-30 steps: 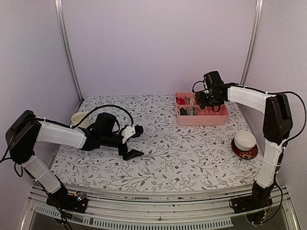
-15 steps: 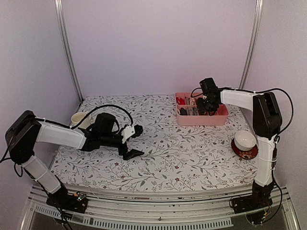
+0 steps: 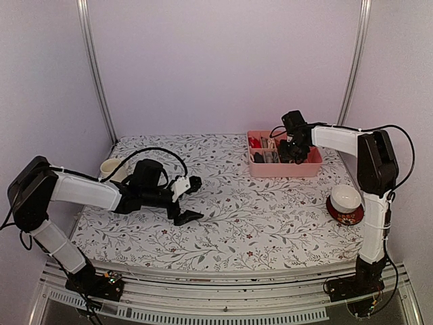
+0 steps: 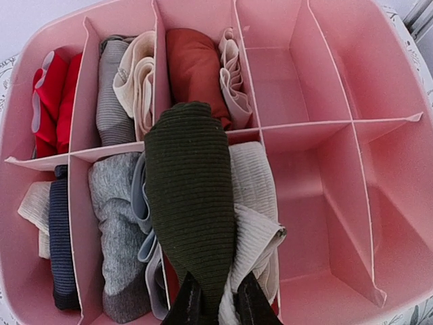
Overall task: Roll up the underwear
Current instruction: Place the underwear in the storage box.
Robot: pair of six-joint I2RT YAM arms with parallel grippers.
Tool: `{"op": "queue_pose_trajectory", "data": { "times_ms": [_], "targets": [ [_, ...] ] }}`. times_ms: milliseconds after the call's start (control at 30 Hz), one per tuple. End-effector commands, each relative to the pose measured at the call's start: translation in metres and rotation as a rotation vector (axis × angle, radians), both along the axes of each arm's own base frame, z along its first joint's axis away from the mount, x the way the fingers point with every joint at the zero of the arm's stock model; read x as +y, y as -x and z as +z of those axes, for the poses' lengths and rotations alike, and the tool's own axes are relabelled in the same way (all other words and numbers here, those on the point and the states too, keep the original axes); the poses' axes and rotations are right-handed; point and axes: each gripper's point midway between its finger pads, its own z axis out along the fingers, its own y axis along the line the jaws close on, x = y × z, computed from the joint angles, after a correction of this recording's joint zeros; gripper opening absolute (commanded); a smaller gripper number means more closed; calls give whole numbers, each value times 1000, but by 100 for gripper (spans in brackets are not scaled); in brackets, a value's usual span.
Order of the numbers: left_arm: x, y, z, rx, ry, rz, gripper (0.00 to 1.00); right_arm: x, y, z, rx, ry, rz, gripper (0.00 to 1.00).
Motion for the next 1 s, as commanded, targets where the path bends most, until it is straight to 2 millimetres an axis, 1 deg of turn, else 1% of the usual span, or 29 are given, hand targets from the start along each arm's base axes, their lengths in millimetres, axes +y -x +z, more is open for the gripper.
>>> {"op": "queue_pose_trajectory", "data": {
  "times_ms": [0, 67, 133, 467, 733, 800, 867, 967],
  "targets": [
    [3, -2, 3, -13, 9, 12, 99, 1, 12, 26, -22, -59, 2, 2],
    [3, -2, 2, -11, 8, 13, 99, -1, 15, 24, -9, -57, -2, 2],
    [3, -1, 2, -12, 7, 12, 99, -1, 18, 18, 11, -51, -4, 2],
    [4, -4, -1, -10, -2, 22, 98, -2, 14, -34, 133, 13, 0, 2],
    [3, -4, 1, -12, 0, 20, 98, -4, 10, -58, 186, 51, -3, 3],
    [3, -4, 2, -13, 2, 19, 98, -4, 10, -60, 195, 61, -4, 3],
    [4, -3, 2, -12, 2, 19, 99, -5, 9, -58, 194, 65, -9, 3],
    [3, -3, 4, -15, 5, 16, 98, -7, 6, -47, 179, 72, -15, 4]
  ]
}}
